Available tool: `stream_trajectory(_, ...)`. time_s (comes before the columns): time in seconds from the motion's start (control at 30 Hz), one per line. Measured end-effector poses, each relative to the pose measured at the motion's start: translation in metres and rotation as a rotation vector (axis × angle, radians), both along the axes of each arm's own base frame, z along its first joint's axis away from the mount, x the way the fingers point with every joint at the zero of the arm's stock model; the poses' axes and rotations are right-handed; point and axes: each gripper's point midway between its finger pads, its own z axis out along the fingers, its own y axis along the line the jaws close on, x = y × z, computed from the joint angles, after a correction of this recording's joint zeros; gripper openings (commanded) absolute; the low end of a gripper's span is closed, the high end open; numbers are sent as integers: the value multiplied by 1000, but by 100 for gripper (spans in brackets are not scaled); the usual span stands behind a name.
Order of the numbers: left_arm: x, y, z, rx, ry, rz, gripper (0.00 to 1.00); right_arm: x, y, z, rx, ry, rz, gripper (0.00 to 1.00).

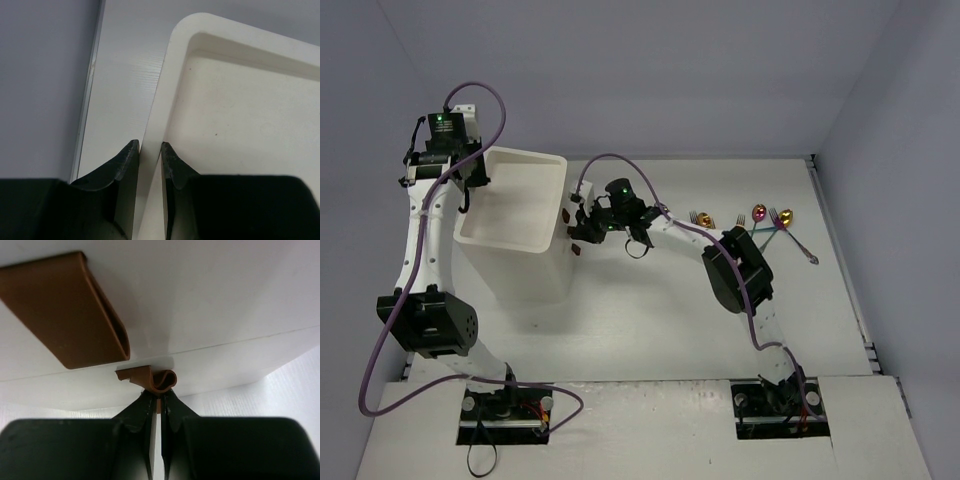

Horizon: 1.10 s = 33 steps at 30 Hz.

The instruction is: Sort the eating utensils into containers

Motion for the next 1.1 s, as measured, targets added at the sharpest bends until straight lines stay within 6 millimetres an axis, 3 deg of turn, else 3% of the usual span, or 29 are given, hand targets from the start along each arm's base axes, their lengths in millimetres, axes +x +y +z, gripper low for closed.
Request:
stream_trajectory(0.2,0,0,0,-4,-1,5,0,-5,-26,9,-11,4,-35,0)
stream_trajectory(0.47,0,0,0,-11,-2,8,0,-6,-98,19,-46,25,-156,0)
stream_trajectory(0.6,0,0,0,-14,-2,8,0,-13,-116,19,-61,30,-190,0)
stream_trajectory(0.73,0,0,0,-15,-2,7,1,-18,-123,13,-78,43,-205,24)
stream_trajectory(0.9,-1,0,3,-21,-4,9,41,-16,-130,14,-96,56,-253,56)
stream_trajectory(1.0,-4,-5,12,-50,-12,10,53,-14,-140,32,-101,39,-308,62)
stream_trajectory(1.1,-4,-9,37,-64,-73,1,62,-11,-155,64,-89,-4,-382,67)
